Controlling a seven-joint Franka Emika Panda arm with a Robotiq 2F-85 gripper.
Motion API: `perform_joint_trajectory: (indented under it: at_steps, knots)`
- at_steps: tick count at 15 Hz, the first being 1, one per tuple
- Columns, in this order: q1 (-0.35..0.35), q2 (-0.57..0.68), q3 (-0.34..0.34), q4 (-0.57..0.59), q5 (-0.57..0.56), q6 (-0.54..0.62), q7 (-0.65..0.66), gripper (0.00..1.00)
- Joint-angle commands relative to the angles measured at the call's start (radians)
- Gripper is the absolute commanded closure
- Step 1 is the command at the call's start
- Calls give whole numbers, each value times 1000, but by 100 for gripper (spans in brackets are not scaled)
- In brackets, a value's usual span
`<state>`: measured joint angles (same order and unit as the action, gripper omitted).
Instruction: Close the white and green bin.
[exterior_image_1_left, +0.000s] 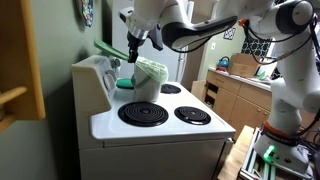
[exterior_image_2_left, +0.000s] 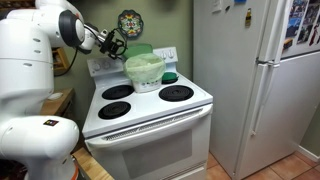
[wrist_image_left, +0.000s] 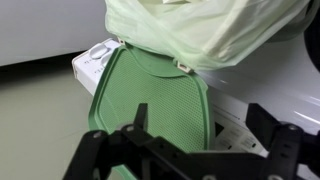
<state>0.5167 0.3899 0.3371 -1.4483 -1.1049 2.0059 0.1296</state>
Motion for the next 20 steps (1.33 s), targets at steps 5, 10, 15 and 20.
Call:
perform_joint_trajectory:
  at_steps: [5, 10, 15, 20]
  knots:
    - [53, 52, -62, -4, -214, 94, 284, 0]
    - [65, 65, -68, -14, -291, 85, 474, 0]
    - [67, 60, -66, -24, -331, 79, 588, 16]
    - [61, 53, -64, -40, -344, 81, 647, 15]
